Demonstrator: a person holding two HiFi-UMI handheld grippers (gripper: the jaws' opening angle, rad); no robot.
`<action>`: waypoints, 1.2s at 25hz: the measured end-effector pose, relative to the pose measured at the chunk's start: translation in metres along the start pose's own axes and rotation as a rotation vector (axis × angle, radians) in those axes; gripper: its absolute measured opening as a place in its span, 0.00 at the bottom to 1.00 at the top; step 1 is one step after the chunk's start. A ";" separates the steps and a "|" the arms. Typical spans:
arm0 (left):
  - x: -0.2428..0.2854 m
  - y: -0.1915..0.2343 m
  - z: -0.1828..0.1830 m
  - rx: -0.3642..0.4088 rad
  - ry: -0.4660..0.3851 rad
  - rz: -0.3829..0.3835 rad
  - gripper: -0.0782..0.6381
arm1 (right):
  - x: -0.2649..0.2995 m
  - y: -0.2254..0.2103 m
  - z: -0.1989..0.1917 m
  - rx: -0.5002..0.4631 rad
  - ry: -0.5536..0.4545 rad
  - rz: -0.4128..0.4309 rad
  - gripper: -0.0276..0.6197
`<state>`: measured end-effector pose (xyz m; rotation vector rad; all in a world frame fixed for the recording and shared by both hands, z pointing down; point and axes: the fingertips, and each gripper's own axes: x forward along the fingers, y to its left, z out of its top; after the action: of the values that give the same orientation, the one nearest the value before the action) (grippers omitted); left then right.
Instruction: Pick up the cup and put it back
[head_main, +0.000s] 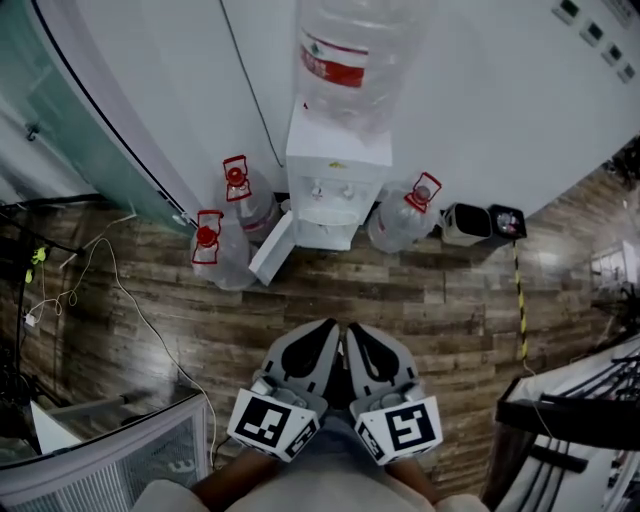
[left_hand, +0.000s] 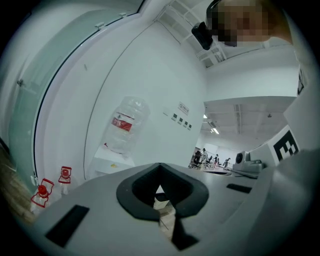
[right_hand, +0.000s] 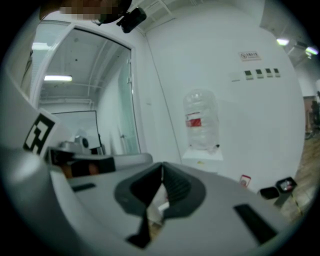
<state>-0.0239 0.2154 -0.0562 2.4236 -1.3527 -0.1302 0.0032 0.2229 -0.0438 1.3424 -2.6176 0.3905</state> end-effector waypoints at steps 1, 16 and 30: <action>0.008 0.000 0.000 0.000 0.003 0.003 0.12 | 0.003 -0.008 0.002 0.003 -0.002 0.004 0.08; 0.105 0.003 -0.001 0.063 0.025 0.062 0.12 | 0.040 -0.100 0.015 0.028 -0.017 0.047 0.08; 0.157 0.048 -0.011 0.087 0.027 0.037 0.12 | 0.097 -0.144 0.008 0.063 -0.011 0.061 0.08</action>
<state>0.0244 0.0637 -0.0146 2.4597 -1.4185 -0.0297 0.0643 0.0653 -0.0032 1.2884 -2.6817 0.4795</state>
